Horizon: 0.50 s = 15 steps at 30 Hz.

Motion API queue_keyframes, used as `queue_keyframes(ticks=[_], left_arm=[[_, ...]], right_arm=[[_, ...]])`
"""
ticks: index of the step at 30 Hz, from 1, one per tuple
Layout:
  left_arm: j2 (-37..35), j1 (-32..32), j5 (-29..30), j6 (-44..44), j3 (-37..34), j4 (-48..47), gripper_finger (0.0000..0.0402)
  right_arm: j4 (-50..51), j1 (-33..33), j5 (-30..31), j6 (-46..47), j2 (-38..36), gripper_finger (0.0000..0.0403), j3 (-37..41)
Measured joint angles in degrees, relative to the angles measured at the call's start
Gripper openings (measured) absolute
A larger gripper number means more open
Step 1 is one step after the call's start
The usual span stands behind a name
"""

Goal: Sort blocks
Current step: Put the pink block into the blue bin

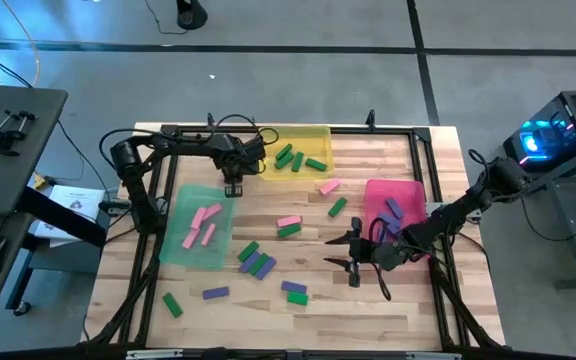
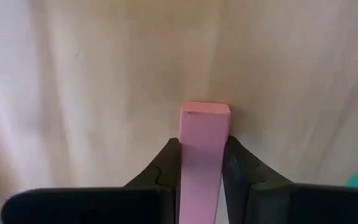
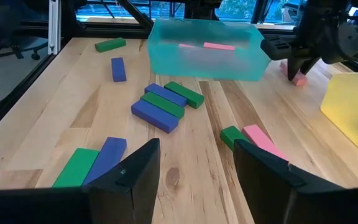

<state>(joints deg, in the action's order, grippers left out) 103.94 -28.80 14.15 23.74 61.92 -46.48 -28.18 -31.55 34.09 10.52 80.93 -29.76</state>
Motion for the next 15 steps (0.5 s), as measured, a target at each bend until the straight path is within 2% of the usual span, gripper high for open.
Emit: queue_keyframes(ticks=[7,10,15], left_arm=[[-4.43,3.85,10.82,-4.75,5.43,-9.85,0.0046],[-8.60,8.41,12.68,-11.82,6.79,-11.57,0.0046],[-16.53,20.82,15.20,-29.23,7.10,-15.55,0.0046]], right_arm=[[-0.17,0.00,0.00,0.01,0.00,0.0188,0.00],[-0.21,0.00,0.00,0.00,0.00,0.0188,0.00],[-0.24,0.00,0.02,0.06,0.00,0.0188,0.00]])
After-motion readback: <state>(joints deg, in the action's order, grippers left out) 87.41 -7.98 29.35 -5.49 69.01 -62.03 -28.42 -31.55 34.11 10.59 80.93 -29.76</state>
